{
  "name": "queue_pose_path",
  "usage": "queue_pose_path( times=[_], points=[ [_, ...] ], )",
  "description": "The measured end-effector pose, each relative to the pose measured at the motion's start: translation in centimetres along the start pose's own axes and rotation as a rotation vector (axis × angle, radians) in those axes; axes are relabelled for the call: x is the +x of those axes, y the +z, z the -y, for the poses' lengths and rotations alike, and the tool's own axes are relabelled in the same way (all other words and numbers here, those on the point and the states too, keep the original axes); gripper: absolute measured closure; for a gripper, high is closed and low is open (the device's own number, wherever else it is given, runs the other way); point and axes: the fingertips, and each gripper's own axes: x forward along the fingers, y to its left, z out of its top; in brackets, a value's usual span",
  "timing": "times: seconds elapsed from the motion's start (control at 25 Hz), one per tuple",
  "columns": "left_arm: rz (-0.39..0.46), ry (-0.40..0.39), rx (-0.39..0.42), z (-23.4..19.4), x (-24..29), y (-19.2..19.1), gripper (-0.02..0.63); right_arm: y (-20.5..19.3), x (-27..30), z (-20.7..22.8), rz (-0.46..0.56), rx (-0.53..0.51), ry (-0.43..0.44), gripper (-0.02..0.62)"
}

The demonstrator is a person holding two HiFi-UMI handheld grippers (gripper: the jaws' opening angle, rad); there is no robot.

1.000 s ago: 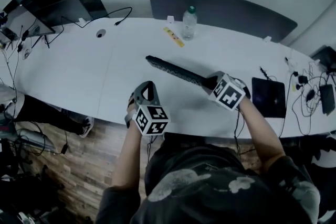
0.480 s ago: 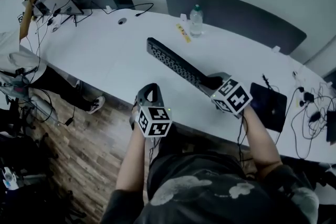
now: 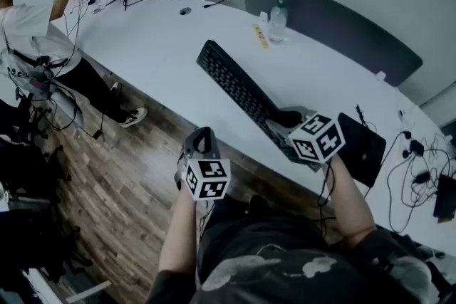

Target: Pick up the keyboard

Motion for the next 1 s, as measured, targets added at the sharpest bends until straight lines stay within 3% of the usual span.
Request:
queue_pose_path(
  times=[0.28, 0.48, 0.72, 1.0],
  points=[
    [-0.005, 0.05, 0.015, 0.2, -2.8, -3.7, 0.604, 0.4, 0.3, -2.8, 0.068, 0.115, 0.081, 0.528],
    [-0.023, 0.071, -0.152, -1.8, -6.0, -6.8, 0.604, -0.2, 1.0, -6.0, 0.071, 0.104, 0.105, 0.528],
    [0.002, 0.103, -0.275, -3.9, -12.0, -8.8, 0.604, -2.5, 0.6, -11.2, 0.054, 0.106, 0.127, 0.528],
    [-0.006, 0.086, -0.382, -2.0, -18.5, -12.3, 0.604, -5.5, -1.2, -17.3, 0.041, 0.118, 0.154, 0.528]
  ],
)
